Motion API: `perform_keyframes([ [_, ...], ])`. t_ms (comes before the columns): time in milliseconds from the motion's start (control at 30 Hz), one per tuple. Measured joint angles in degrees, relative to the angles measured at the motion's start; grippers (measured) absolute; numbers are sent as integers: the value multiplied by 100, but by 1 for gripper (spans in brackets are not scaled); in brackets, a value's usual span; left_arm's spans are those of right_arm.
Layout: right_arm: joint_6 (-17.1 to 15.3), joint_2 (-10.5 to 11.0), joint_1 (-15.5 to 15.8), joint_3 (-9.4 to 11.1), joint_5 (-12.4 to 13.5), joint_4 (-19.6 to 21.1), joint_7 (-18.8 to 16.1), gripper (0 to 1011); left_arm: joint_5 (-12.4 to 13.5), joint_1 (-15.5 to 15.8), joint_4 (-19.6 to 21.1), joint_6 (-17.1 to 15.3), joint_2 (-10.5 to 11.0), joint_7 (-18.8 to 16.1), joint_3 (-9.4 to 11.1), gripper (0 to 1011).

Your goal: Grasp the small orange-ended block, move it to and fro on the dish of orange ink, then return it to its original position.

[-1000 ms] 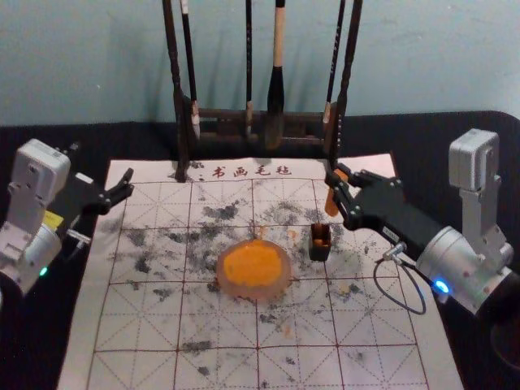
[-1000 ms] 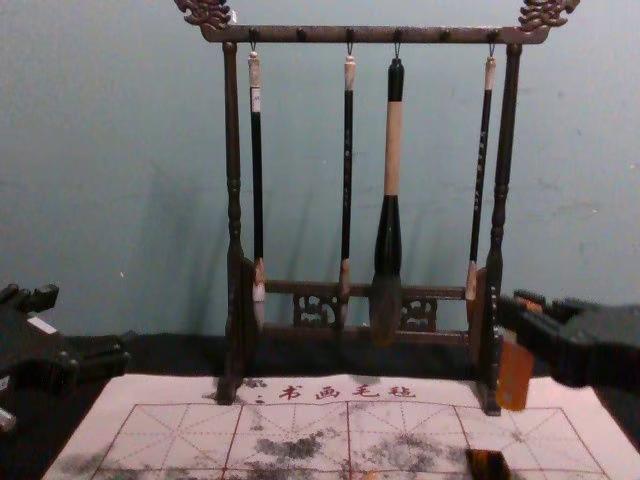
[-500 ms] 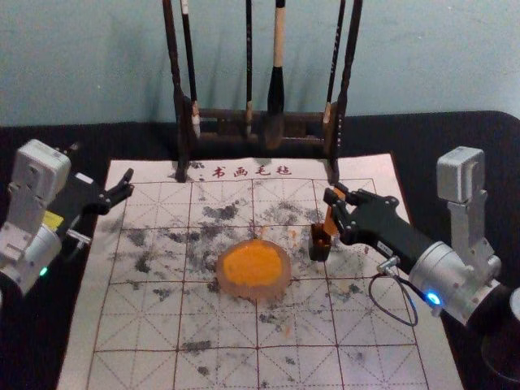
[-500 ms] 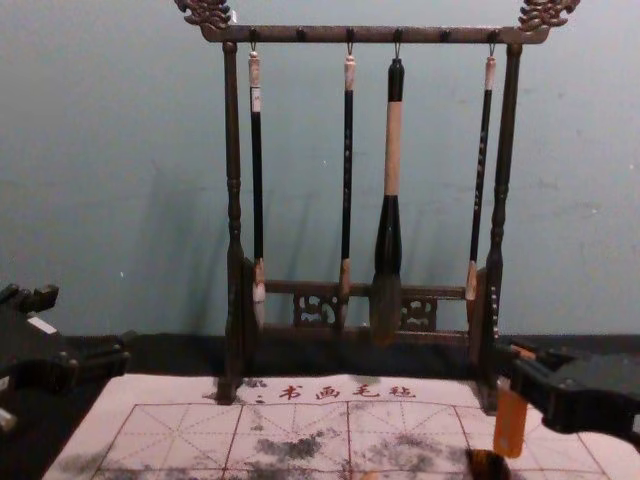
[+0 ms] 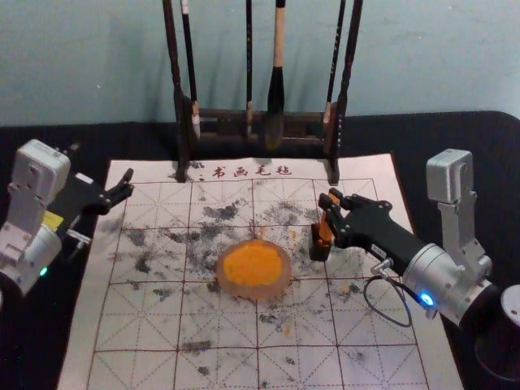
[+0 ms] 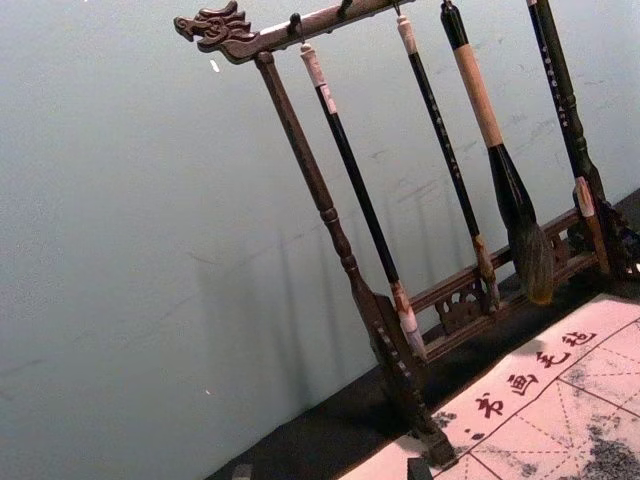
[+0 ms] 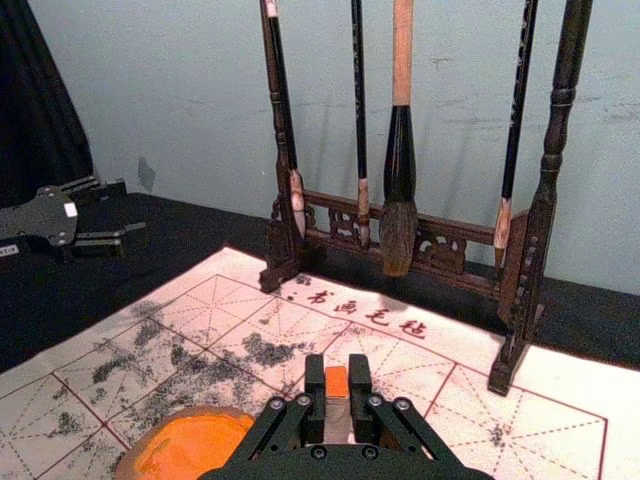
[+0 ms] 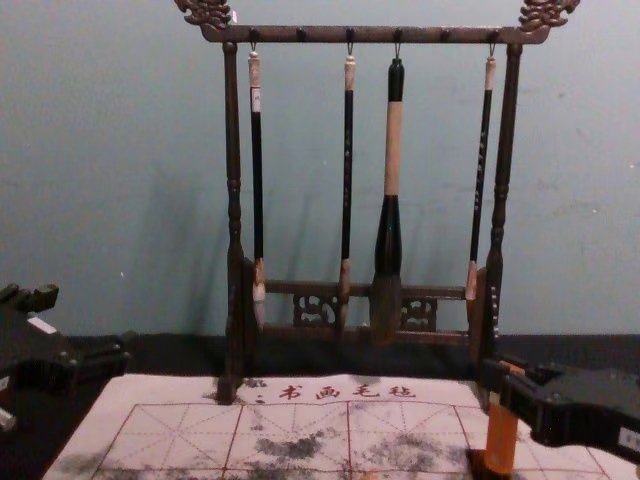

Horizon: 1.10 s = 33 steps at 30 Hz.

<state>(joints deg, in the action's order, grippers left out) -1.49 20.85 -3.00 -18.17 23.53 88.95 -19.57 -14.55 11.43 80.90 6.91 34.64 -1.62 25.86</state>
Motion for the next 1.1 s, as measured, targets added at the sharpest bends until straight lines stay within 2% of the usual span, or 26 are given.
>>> perform_keyframes([
  [567, -44, -65, -39, -23, -76, -124, -10, 129, 0, 0, 0, 0, 0, 0, 0, 1001],
  [1100, 107, -175, -146, -116, -358, -513, -1, 129, 0, 0, 0, 0, 0, 0, 0, 1001],
])
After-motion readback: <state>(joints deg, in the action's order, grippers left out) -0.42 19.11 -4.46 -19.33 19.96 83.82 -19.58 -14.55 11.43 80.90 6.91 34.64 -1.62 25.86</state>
